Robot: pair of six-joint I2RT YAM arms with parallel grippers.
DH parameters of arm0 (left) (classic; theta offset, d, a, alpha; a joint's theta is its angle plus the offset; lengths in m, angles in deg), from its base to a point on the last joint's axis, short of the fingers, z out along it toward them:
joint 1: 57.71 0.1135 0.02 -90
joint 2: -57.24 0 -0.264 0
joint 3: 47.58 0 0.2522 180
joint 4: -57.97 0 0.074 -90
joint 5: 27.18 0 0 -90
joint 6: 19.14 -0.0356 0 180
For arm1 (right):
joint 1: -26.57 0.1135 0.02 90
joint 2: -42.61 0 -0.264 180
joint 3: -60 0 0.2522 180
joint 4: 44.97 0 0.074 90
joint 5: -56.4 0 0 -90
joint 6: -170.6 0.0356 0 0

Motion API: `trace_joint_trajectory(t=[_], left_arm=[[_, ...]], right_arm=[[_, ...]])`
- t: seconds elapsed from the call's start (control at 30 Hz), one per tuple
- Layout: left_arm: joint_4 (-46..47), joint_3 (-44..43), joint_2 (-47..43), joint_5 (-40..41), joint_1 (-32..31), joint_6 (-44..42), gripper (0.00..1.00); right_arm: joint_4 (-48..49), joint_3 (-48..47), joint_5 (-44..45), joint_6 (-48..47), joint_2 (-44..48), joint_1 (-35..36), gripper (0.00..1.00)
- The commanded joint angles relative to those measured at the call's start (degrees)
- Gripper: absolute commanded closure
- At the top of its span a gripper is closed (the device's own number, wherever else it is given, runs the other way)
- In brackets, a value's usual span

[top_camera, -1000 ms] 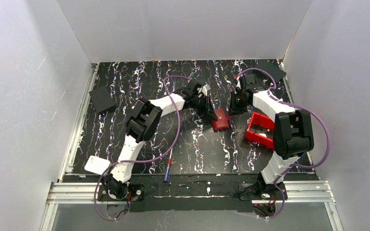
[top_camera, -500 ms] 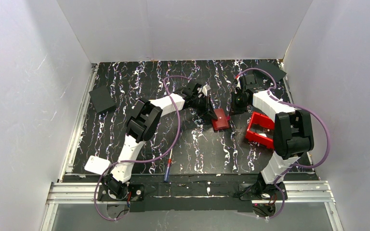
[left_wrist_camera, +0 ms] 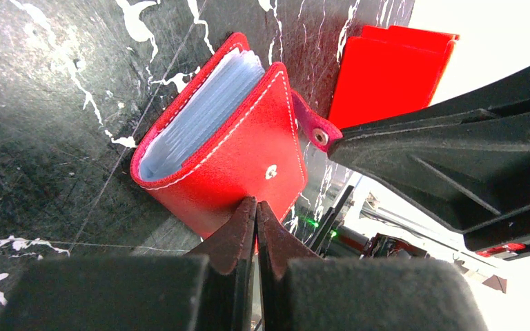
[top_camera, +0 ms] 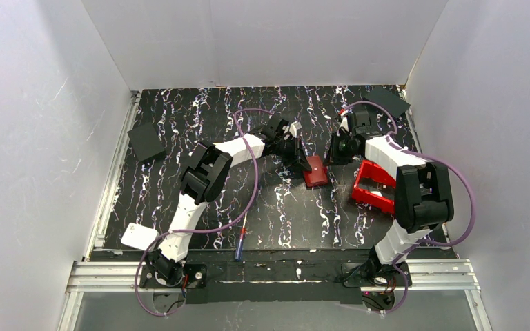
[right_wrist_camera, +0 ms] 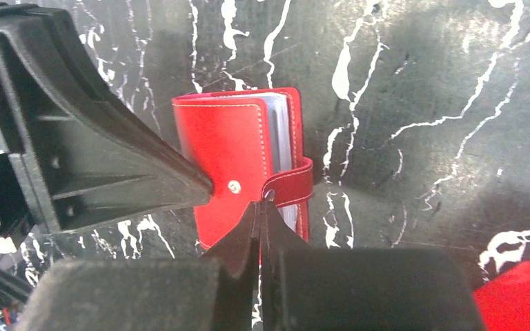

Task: Put the credit cards into the card holder
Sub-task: Close the card holder at the center of the board.

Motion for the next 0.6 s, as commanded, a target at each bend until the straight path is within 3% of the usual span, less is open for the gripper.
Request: trace_joint_trajectory(t=[0.0, 0.27, 0.57], left_arm=[[-2.19, 0.41, 1.67, 2.47, -0.58, -1.45, 1.00], [-2.29, 0.36, 1.66, 2.58, -0.59, -1.59, 1.00], [-2.63, 0.06, 1.74, 2.44, -0.63, -1.81, 1.00]], right_arm=[[6.72, 1.96, -6.69, 0.56, 2.69, -0.88, 0.99], [9.37, 3.74, -11.31, 0.79, 1.17, -1.30, 0.99], [6.82, 3.33, -10.59, -0.59, 1.36, -1.06, 0.99]])
